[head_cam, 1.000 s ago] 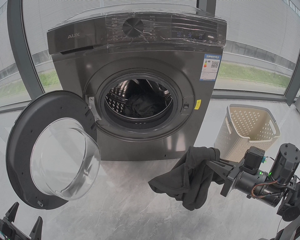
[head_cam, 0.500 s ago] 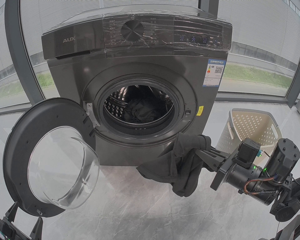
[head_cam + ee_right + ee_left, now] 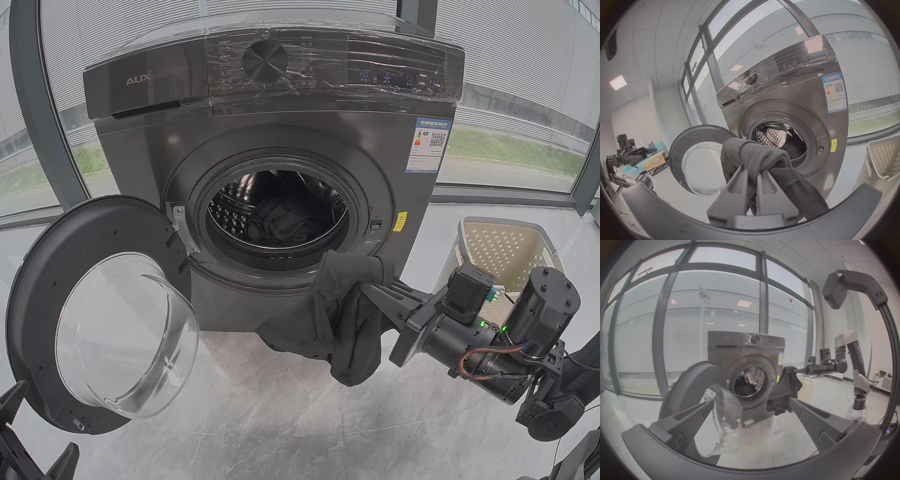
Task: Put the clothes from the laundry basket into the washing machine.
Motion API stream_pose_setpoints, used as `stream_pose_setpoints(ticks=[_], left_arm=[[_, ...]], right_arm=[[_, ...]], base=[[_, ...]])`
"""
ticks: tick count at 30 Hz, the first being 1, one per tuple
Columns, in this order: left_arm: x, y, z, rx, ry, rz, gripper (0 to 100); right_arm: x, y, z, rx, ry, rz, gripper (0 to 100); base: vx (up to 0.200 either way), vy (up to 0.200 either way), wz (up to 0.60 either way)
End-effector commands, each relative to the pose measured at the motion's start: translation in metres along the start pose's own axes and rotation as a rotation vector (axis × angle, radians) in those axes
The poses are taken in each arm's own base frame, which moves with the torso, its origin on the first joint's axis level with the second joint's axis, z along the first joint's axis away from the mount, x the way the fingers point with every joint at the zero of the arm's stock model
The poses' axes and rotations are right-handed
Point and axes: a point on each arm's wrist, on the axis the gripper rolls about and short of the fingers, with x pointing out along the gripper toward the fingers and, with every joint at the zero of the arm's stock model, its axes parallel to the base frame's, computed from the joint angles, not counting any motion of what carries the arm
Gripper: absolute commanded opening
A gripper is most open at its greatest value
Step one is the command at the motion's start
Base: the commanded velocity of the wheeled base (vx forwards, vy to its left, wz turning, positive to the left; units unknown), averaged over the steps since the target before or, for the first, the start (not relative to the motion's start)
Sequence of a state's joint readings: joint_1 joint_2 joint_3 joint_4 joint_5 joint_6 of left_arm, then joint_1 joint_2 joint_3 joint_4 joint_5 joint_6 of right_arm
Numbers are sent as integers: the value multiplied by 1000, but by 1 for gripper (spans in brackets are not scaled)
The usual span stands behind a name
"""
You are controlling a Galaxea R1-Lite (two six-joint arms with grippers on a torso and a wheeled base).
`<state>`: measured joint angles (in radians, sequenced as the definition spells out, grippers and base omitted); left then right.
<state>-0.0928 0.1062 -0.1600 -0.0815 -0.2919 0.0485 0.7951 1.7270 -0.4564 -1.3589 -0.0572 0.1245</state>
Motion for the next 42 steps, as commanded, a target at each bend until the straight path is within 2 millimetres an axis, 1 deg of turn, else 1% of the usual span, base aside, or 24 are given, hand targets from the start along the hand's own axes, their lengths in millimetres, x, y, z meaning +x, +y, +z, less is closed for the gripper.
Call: stream_pose_setpoints(ticks=[1, 4, 5, 6, 8, 10, 11, 12, 13, 14, 15, 16, 18, 23, 26, 28, 29, 31, 34, 38, 39, 40, 41, 42], left_arm=[[45, 10, 13, 3, 167, -191, 100], [69, 14, 14, -29, 233, -294, 100], [72, 14, 14, -33, 238, -305, 100], [84, 15, 14, -49, 265, -348, 100], [98, 15, 13, -58, 286, -386, 100], [116, 14, 11, -66, 304, -421, 100], [116, 14, 11, -66, 304, -421, 100], [134, 12, 8, -73, 321, -452, 100], [134, 12, 8, -73, 321, -452, 100], [152, 9, 3, -74, 335, -477, 100], [154, 9, 2, -74, 335, -480, 100], [167, 6, 0, -69, 334, -491, 100], [181, 1, -1, -62, 319, -502, 100], [204, -11, -4, -71, 336, -557, 100], [215, -18, -2, -82, 337, -579, 100], [218, -19, -1, -85, 339, -577, 100], [228, -24, 0, -84, 336, -578, 100], [236, -29, 1, -80, 333, -581, 100], [251, -35, 1, -80, 320, -557, 100], [263, -42, -1, -88, 302, -541, 100], [274, -45, -3, -87, 289, -524, 100], [278, -46, -3, -87, 282, -515, 100], [278, -46, -3, -87, 282, -515, 100], [284, -47, -4, -86, 272, -502, 100]], right_arm=[[35, 9, -1, 46, -57, 30, 0], [45, 12, -2, 47, -70, 44, 0], [47, 12, -3, 47, -68, 44, 0], [51, 13, -5, 48, -71, 47, 0], [54, 14, -4, 49, -80, 45, 0], [56, 13, -5, 49, -82, 43, 0], [56, 13, -5, 49, -82, 43, 0], [57, 12, -6, 48, -80, 38, 0], [57, 12, -6, 48, -80, 38, 0], [56, 11, -6, 48, -79, 34, 0], [56, 12, -6, 48, -80, 36, 0], [56, 11, -5, 48, -82, 33, 0], [55, 11, -6, 48, -78, 33, 0], [55, 12, -8, 42, -73, 33, 0], [56, 13, -8, 39, -72, 33, 0], [56, 13, -8, 39, -72, 33, 0], [56, 13, -9, 39, -70, 33, 0], [56, 12, -9, 39, -69, 31, 0], [55, 12, -10, 39, -65, 32, 0], [55, 12, -10, 37, -64, 30, 0], [55, 13, -10, 36, -64, 32, 0], [55, 13, -10, 36, -64, 32, 0], [55, 13, -10, 36, -64, 32, 0], [55, 13, -10, 36, -64, 32, 0]], base=[[0, 0, 0], [0, 0, 0], [0, 0, 0], [0, 0, 0], [0, 0, 0], [0, 0, 0], [0, 0, 0], [0, 0, 0], [0, 0, 0], [0, 0, 0], [0, 0, 0], [0, 0, 0], [0, 0, 0], [0, 0, 0], [0, 0, 0], [0, 0, 0], [0, 0, 0], [0, 0, 0], [0, 0, 0], [0, 0, 0], [0, 0, 0], [0, 0, 0], [0, 0, 0], [0, 0, 0]])
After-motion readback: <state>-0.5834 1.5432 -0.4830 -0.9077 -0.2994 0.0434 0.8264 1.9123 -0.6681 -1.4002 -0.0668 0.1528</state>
